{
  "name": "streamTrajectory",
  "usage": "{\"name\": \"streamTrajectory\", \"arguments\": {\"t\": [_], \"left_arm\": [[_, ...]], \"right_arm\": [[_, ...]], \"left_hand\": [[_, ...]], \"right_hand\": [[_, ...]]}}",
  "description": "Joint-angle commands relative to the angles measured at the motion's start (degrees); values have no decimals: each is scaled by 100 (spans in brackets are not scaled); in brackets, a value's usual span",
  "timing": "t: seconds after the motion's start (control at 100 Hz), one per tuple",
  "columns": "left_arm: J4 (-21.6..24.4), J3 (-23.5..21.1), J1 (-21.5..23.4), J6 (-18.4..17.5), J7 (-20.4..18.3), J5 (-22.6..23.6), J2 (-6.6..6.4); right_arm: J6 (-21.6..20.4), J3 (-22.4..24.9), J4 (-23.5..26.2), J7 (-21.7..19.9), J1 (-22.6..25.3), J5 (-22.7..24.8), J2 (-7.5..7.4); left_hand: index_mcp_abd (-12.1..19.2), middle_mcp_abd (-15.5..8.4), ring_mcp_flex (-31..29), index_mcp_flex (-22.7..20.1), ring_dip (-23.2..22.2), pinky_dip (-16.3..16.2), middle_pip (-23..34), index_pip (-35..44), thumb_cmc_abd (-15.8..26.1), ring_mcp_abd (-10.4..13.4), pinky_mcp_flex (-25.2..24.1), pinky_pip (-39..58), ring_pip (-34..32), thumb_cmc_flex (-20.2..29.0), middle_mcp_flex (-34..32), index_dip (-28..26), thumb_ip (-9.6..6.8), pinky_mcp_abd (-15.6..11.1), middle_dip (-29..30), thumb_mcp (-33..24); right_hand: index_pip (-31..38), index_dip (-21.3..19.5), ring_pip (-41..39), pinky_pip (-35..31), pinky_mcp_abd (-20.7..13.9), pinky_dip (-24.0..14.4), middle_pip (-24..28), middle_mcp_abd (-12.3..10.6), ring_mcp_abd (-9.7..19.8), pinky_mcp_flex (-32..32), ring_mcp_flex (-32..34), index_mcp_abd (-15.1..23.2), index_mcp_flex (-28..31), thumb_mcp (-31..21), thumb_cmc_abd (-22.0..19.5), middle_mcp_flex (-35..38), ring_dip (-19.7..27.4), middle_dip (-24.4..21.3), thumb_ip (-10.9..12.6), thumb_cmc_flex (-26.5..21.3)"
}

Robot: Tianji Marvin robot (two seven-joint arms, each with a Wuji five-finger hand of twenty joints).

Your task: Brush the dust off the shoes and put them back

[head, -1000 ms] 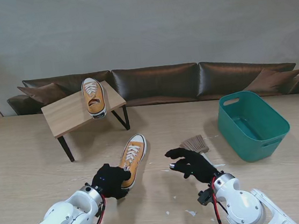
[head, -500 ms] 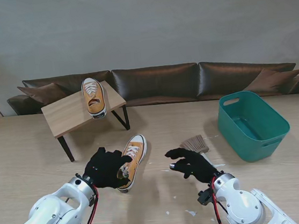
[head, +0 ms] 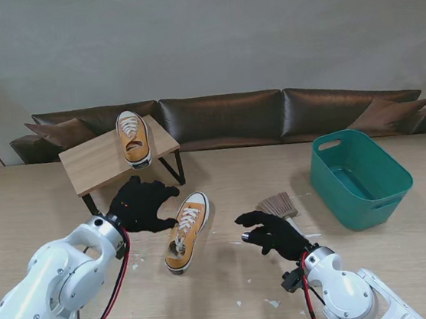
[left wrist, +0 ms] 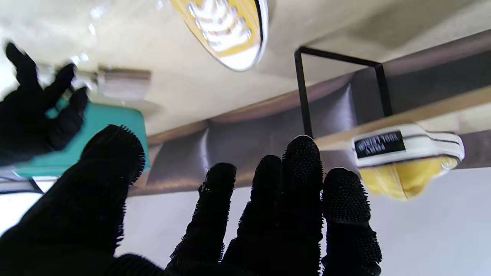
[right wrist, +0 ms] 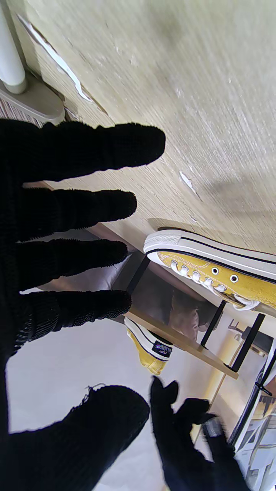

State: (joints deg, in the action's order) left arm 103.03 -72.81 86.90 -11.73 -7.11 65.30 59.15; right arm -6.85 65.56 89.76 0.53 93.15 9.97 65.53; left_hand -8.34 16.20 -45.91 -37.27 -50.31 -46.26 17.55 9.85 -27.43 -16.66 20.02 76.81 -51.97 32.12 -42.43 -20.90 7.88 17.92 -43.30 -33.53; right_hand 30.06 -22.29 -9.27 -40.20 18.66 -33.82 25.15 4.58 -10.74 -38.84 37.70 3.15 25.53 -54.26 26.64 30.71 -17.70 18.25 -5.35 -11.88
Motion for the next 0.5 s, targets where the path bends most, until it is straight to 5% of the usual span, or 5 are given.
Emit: {"name": "streamTrajectory", "arguments": {"t": [0.0,0.49], "left_arm": [[-14,-48,-392,182,-216,-81,33],[-921,547,-2023,902,-1174,-362,3]], "right_arm": [[-5,-16,-3,-92,15,-10,19],[0,11,-26,-72,-10,-104,38]], "left_hand": [[-129,181,227,256,38,-25,-104,-129,238,-189,-150,-132,137,142,-24,64,-212,137,66,140],[-102,171,308,390,-128,-215,-15,-287,550,-190,-263,-166,29,230,-47,303,-311,78,-225,918]], "right_hand": [[64,92,-59,92,-49,-63,70,53,32,2507,89,29,-12,-116,-162,71,6,15,124,51],[75,96,-71,96,-32,-56,70,79,11,2486,142,13,-2,-131,-161,174,1,14,121,37]]}}
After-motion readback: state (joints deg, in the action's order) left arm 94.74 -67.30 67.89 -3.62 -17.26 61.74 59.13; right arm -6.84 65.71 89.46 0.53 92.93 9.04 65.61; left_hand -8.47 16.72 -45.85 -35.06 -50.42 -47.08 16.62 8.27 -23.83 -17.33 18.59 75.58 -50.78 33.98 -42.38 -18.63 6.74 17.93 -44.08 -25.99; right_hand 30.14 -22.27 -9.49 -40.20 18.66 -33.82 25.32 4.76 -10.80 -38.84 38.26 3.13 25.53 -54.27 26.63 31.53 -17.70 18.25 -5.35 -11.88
